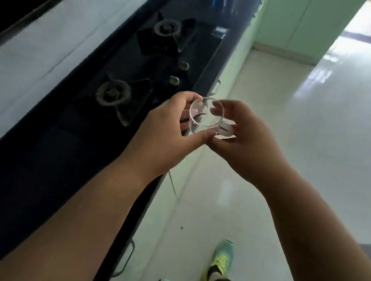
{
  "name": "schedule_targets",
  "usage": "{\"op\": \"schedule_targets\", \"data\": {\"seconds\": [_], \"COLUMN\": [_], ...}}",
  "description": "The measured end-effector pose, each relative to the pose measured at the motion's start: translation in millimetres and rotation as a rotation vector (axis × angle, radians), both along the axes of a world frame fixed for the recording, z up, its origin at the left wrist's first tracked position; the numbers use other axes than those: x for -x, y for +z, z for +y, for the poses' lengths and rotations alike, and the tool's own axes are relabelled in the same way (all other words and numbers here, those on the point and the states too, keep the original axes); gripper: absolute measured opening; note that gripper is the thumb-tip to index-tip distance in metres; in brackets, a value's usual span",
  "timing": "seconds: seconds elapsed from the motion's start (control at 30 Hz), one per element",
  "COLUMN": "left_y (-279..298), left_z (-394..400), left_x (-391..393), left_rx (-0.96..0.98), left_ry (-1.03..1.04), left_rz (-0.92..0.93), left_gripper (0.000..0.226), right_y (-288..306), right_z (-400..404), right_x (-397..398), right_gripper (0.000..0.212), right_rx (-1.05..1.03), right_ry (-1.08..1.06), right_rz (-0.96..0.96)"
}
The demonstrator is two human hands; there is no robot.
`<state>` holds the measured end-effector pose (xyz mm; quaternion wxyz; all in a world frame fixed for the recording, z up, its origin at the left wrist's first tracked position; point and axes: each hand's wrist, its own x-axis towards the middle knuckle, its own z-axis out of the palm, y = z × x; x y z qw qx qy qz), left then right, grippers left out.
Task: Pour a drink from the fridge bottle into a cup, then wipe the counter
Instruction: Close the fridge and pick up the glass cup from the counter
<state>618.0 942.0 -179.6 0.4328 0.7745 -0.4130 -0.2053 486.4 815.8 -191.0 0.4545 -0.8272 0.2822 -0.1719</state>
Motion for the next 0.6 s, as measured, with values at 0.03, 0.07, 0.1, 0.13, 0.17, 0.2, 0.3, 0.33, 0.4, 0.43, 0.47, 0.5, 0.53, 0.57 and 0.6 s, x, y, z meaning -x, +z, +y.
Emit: {"op": "schedule_targets", "data": {"seconds": [0.03, 0.07, 0.1, 0.13, 0.17, 0.2, 0.3, 0.33, 0.4, 0.43, 0.47, 0.5, 0.53, 0.57, 0.6], "left_y": [2, 4, 7, 10, 13, 15, 20, 21, 24, 25, 26, 26, 27, 26, 25], "left_z": [-22, -42, -62, -81, -98, -115, -161, -175, -200, -211, -223, -233, -243, -254, -265], "left_x": [9, 18, 27, 36, 45, 53, 73, 78, 88, 92, 95, 97, 98, 98, 98], "left_rx": [-0.004, -0.006, -0.007, -0.007, -0.007, -0.005, 0.003, 0.008, 0.02, 0.023, 0.022, 0.019, 0.015, 0.012, 0.007], "left_ry": [-0.045, -0.084, -0.119, -0.148, -0.172, -0.194, -0.242, -0.252, -0.269, -0.277, -0.284, -0.29, -0.297, -0.305, -0.318], "left_rz": [-0.012, -0.022, -0.03, -0.04, -0.046, -0.048, -0.059, -0.06, -0.061, -0.061, -0.058, -0.05, -0.04, -0.031, -0.027], "left_gripper": [0.064, 0.064, 0.063, 0.063, 0.062, 0.063, 0.065, 0.065, 0.064, 0.064, 0.064, 0.064, 0.063, 0.062, 0.061], "right_y": [1, 2, 3, 5, 7, 9, 16, 19, 25, 28, 30, 31, 31, 31, 29], "right_z": [-16, -31, -45, -60, -74, -88, -129, -141, -164, -175, -185, -195, -204, -213, -223], "right_x": [14, 28, 41, 53, 64, 74, 99, 106, 116, 121, 124, 127, 129, 130, 131], "right_gripper": [0.051, 0.051, 0.052, 0.052, 0.053, 0.054, 0.054, 0.054, 0.055, 0.055, 0.054, 0.054, 0.053, 0.052, 0.052], "right_rx": [0.005, 0.009, 0.011, 0.005, -0.008, -0.021, -0.015, -0.008, 0.011, 0.022, 0.029, 0.03, 0.028, 0.023, 0.018], "right_ry": [-0.049, -0.092, -0.13, -0.162, -0.19, -0.21, -0.247, -0.255, -0.266, -0.272, -0.277, -0.283, -0.288, -0.294, -0.301], "right_rz": [-0.001, -0.002, -0.003, -0.006, -0.01, -0.016, -0.021, -0.017, -0.002, 0.008, 0.017, 0.025, 0.028, 0.031, 0.034]}}
